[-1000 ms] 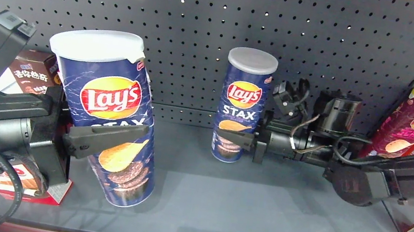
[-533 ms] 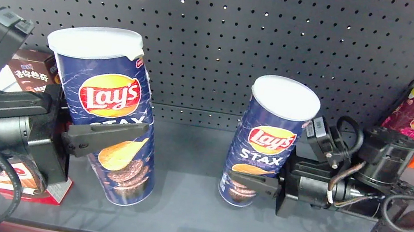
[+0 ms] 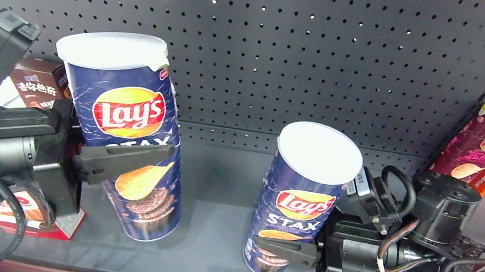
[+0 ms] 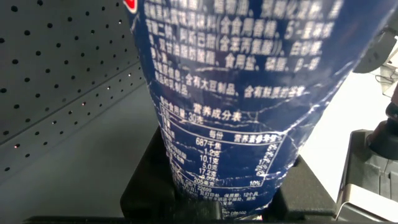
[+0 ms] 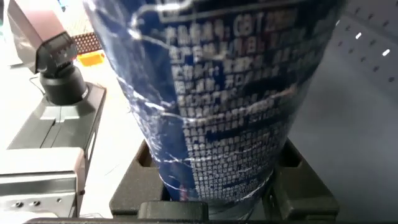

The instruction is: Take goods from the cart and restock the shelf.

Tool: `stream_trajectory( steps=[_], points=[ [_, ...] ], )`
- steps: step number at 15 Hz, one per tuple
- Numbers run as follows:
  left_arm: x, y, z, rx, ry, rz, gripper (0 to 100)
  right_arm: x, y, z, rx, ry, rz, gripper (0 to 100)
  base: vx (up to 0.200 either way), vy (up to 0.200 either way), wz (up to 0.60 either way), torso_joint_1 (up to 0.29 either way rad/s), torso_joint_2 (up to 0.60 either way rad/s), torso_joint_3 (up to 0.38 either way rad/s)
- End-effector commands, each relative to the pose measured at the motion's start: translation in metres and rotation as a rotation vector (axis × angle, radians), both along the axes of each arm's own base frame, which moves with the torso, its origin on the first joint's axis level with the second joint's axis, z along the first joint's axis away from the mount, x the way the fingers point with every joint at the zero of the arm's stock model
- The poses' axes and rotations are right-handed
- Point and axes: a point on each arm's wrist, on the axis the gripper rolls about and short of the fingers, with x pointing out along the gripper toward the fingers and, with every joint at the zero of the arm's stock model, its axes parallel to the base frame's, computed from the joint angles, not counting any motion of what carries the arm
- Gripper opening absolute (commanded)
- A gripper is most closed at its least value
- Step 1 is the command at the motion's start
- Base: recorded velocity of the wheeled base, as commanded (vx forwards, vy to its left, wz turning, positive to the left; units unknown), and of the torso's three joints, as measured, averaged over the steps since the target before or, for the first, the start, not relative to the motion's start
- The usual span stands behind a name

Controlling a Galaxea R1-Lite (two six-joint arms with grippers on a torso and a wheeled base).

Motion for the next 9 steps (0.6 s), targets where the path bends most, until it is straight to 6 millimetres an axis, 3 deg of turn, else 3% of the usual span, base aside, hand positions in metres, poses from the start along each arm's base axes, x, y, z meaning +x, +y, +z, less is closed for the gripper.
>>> stream_trajectory(
  steps=[1, 9],
  points=[
    [0.000, 0.000, 0.000, -0.001, -0.002, 0.000, 0, 0.005, 0.003, -0.011, -0.021, 0.027, -0.001, 0, 0.000, 0.000, 0.00, 0.000, 0.00, 0.000],
    [0.000, 0.000, 0.000, -0.001, -0.002, 0.000, 0, 0.012, 0.002, -0.027, -0.058, 0.047, -0.014, 0, 0.000, 0.000, 0.00, 0.000, 0.00, 0.000]
  ],
)
